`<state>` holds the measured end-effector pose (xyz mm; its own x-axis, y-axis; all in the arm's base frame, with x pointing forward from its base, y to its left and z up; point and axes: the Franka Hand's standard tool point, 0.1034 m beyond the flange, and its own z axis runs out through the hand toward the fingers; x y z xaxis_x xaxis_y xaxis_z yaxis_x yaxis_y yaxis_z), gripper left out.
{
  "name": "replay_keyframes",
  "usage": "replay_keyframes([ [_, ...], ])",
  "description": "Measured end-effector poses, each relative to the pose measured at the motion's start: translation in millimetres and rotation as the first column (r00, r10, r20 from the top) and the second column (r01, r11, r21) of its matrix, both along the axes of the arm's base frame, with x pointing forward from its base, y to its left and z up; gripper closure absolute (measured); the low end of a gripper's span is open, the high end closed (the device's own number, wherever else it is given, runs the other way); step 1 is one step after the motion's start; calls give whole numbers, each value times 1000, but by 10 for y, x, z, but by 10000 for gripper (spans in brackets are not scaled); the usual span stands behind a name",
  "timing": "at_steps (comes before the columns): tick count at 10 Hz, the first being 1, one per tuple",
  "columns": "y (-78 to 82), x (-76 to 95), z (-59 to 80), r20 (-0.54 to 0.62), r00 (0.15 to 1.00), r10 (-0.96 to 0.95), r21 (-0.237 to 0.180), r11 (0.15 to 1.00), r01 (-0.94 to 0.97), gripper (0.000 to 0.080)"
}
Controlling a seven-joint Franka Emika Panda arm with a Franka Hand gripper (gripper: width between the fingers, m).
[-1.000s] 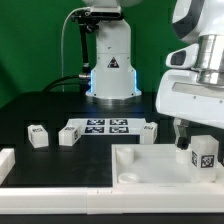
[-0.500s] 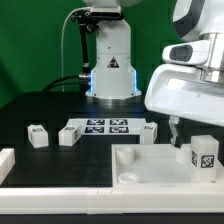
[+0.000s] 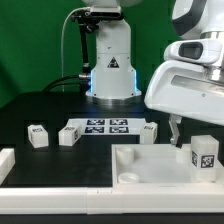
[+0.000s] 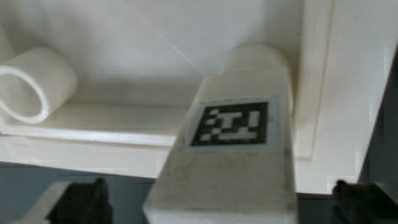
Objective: Assemble one leg
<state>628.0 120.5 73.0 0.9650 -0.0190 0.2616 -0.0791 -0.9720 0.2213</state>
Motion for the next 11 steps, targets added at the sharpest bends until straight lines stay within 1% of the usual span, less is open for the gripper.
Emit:
replay_keyframes([
  [1,0,0,0,0,1000,0,0,1000,0,352],
  [2,4,4,4,7,1000,-27,9,1000,27,487],
  [5,-1,4,2,14,998,-57,17,998,57,500],
  [6,-18,12,-7,43,980,-195,59,980,192,500],
  [7,-31,17,-15,71,941,-331,98,941,324,502],
  [8,-46,6,-15,88,898,-431,123,899,420,502],
  [9,-112,-14,-10,103,843,-529,137,847,514,502],
  [11,-340,-126,-11,104,680,-726,111,688,717,492],
])
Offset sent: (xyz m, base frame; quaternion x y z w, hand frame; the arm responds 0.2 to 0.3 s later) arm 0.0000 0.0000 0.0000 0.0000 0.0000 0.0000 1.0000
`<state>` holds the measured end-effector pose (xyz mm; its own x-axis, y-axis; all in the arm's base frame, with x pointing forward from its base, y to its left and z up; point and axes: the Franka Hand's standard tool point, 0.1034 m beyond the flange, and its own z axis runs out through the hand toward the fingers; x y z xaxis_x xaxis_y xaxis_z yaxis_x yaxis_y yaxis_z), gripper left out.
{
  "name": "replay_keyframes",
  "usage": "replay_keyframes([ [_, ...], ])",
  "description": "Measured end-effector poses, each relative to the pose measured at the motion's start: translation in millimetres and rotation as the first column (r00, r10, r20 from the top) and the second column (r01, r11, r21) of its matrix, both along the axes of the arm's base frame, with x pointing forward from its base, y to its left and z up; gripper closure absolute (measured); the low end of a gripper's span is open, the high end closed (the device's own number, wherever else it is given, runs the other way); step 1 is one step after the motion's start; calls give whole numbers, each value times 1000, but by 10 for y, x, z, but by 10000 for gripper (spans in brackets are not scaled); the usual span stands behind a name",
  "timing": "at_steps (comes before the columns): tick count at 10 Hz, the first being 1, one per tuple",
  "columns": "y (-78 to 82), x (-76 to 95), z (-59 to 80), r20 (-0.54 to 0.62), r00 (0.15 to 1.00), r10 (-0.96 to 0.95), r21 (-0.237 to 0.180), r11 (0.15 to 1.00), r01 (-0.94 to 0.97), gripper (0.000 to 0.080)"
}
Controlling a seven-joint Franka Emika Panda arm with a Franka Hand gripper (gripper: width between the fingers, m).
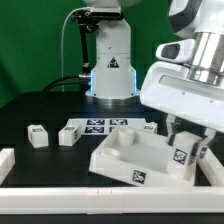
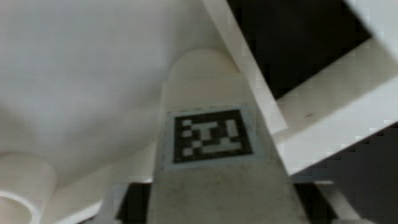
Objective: Assemble one leg
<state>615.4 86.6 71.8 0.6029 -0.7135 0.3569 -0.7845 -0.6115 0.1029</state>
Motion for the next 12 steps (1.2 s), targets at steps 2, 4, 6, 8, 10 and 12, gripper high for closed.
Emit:
replay_keyframes([
  [2,-145,-91,-5,15,984,-177,-21,984,177,485],
  [4,-226,-132,-6,17,971,-240,-30,970,240,481],
  [6,-222,-129,-8,17,971,-237,-29,971,238,299],
  [8,-224,-129,-8,17,971,-238,-29,971,238,199],
  [10,-224,-129,-8,17,971,-238,-29,971,238,153],
  [12,-224,-129,-8,17,971,-238,-29,971,238,153],
])
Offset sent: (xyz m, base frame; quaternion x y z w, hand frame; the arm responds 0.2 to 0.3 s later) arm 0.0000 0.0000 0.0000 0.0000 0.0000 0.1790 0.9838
